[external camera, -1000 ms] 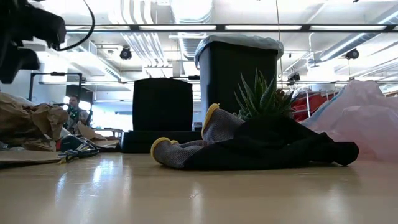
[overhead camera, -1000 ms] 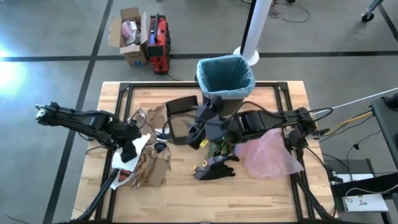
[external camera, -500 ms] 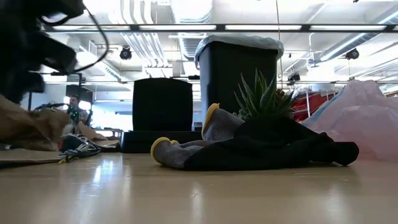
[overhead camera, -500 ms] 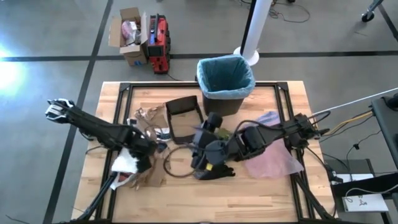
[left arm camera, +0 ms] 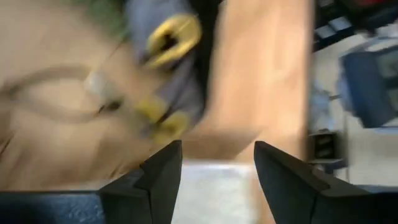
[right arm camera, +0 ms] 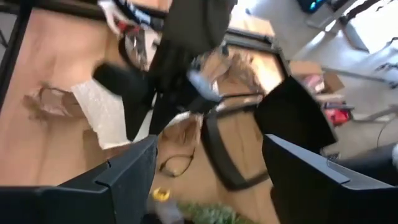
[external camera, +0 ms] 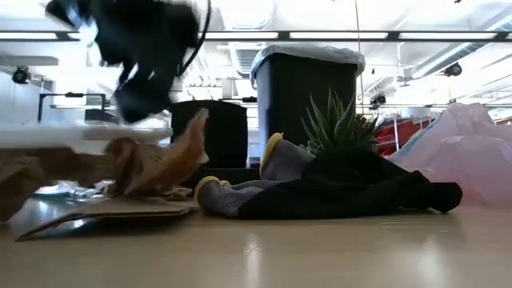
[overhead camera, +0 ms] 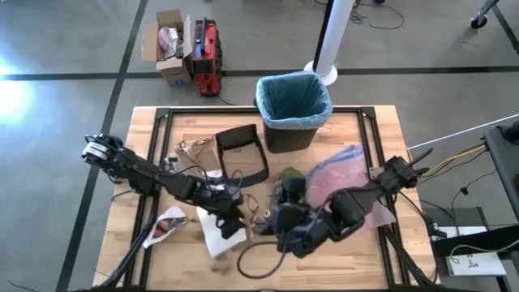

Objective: Place trash/remove bag and relplace
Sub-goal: Put the bubble wrap into the trash bin

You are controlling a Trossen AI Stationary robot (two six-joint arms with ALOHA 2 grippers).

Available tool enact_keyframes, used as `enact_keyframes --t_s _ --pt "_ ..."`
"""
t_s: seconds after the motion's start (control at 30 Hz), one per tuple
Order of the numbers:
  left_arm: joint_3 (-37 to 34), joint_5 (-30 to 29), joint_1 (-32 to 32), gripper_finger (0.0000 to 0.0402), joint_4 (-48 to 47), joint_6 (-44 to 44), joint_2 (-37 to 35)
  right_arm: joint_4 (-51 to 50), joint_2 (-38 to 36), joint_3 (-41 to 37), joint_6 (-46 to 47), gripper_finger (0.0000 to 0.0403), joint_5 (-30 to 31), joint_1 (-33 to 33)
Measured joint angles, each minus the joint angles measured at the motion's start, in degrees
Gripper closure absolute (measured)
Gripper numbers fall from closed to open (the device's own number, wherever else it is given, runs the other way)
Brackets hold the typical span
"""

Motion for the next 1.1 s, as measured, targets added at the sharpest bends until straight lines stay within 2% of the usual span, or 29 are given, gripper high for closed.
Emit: enact_keyframes --t_s 0.1,0.23,0.3,0.43,0.53,0.63,0.73,0.9,1.0,1.1 --pt "6.5 0.0 -0.7 0.0221 -3.7 4.6 0.4 -0.4 0.2 -2.9 2.0 0.0119 -0.1 1.0" --pt "15.0 -0.1 -1.9 0.0225 -18.1 6.4 -0.9 2.1 0.3 -9.5 6.0 0.0121 -0.2 1.1" --pt "18.4 -0.2 -2.9 0.0227 -27.4 5.4 -2.0 4.4 0.3 -13.4 7.4 0.0125 -2.1 0.7" --pt "22.7 -0.2 -7.0 0.0229 -44.7 -1.3 -3.8 16.9 0.3 -21.5 8.9 0.0132 -8.2 -0.8" --pt "23.0 -0.2 -11.6 0.0232 -49.6 -7.1 -5.3 31.4 0.3 -27.0 9.8 0.0135 -11.5 -2.4" --pt "20.8 -0.5 -16.7 0.0234 -48.5 -12.8 -6.5 46.1 0.9 -31.6 12.0 0.0137 -14.7 -4.8" --pt "17.9 -2.9 -21.7 0.0237 -47.0 -18.6 -6.5 53.6 2.1 -34.3 15.7 0.0136 -16.1 -7.9" --pt "10.2 -8.1 -27.5 0.0243 -40.5 -24.0 -5.6 57.6 5.6 -34.8 19.9 0.0133 -19.0 -13.0" --pt "4.3 -9.0 -28.3 0.0247 -34.7 -26.5 -4.9 62.3 9.4 -34.6 20.6 0.0137 -25.0 -15.4" --pt "-2.1 -9.1 -28.3 0.0252 -28.5 -28.1 -4.8 62.9 13.4 -33.3 22.5 0.0146 -30.4 -16.8"
